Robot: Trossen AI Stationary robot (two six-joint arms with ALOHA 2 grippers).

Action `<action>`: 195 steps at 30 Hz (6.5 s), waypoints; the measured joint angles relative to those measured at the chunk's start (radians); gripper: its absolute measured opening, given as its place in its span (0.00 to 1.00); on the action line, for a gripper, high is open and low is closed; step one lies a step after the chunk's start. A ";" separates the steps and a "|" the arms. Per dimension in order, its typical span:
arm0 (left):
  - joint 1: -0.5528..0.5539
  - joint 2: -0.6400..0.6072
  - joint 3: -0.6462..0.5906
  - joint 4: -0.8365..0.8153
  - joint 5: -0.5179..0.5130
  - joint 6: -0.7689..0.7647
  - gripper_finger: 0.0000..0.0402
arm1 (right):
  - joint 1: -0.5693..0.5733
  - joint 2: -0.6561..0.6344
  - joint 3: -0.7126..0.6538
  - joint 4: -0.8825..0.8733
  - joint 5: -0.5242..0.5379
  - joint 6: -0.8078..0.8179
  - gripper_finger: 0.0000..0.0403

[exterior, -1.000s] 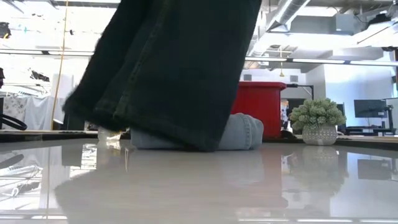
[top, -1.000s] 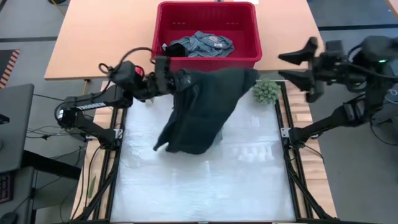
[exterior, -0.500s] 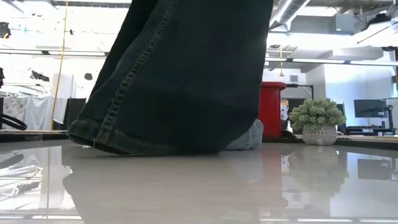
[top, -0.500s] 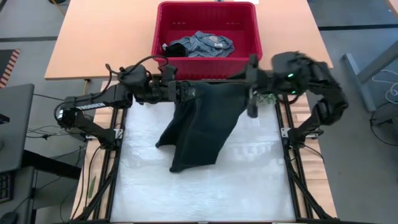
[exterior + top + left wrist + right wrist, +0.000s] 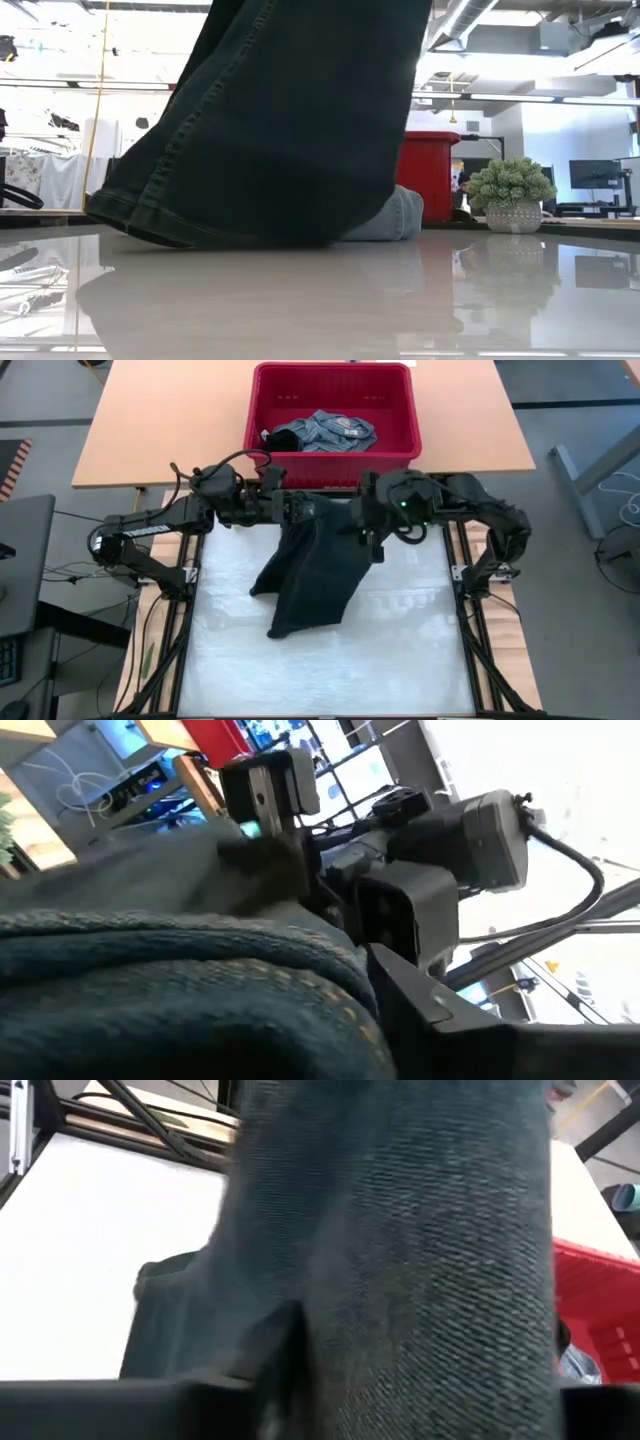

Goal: Fold Laundry from Bin
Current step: Fold the black pants from the red laundry bin

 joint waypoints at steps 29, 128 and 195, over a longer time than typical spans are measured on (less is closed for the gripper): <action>0.179 -0.233 0.001 -0.412 0.064 0.408 0.30 | -0.231 -0.234 0.014 0.354 0.516 -0.501 0.09; -0.454 0.328 0.175 -0.251 -0.734 2.088 0.72 | 0.181 -0.196 -0.296 -0.343 -0.261 0.862 0.10; -0.452 0.193 0.185 -0.098 -0.365 1.560 0.01 | 0.560 -0.195 -0.196 -0.351 -0.164 0.900 0.09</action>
